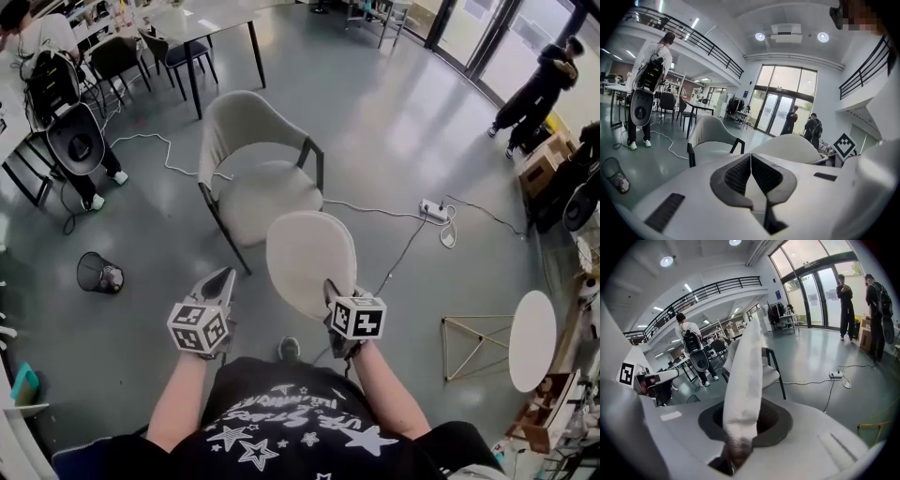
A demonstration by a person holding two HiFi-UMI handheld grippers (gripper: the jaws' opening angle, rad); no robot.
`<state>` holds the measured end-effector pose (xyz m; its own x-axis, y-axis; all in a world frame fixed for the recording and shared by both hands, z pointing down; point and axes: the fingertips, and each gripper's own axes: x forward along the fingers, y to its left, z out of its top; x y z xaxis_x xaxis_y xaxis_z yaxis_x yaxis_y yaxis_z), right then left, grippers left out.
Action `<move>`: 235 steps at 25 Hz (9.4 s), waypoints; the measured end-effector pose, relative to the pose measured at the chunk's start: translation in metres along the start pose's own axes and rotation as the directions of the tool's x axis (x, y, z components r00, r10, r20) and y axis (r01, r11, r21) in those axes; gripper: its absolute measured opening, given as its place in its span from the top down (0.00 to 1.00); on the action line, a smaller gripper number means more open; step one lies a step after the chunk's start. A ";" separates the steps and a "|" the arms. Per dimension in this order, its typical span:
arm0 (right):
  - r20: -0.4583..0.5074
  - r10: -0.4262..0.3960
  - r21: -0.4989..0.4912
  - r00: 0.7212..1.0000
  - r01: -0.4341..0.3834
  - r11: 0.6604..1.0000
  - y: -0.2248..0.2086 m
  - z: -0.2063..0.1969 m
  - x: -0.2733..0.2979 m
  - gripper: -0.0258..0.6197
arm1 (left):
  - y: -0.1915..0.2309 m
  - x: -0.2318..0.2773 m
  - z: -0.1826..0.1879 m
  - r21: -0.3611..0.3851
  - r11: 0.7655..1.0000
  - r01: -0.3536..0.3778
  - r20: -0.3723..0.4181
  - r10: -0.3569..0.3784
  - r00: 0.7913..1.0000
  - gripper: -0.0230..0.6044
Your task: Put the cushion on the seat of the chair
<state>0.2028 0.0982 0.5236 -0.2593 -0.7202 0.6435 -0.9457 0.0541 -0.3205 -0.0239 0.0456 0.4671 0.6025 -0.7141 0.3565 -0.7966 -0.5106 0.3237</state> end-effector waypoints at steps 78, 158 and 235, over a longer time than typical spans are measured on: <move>-0.534 0.254 -0.024 0.806 -0.315 0.949 -0.037 0.153 0.449 0.87 | 0.256 0.282 0.007 -0.214 0.861 -0.461 -0.316 0.385 0.867 0.94; 0.184 -0.272 0.157 0.945 0.245 0.957 -0.068 0.212 0.250 0.88 | 0.167 0.262 0.066 -0.083 0.982 0.172 -0.213 -0.186 0.959 0.94; 0.312 -0.005 -0.072 0.950 0.028 0.997 0.202 -0.002 -0.008 0.96 | 0.085 -0.175 0.004 -0.033 0.996 0.086 0.136 -0.081 0.987 0.94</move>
<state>0.0135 0.1163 0.4544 -0.1808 -0.9005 0.3955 -0.9644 0.0834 -0.2510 -0.1974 0.1251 0.4284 0.6525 -0.7291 0.2065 -0.7398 -0.5539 0.3819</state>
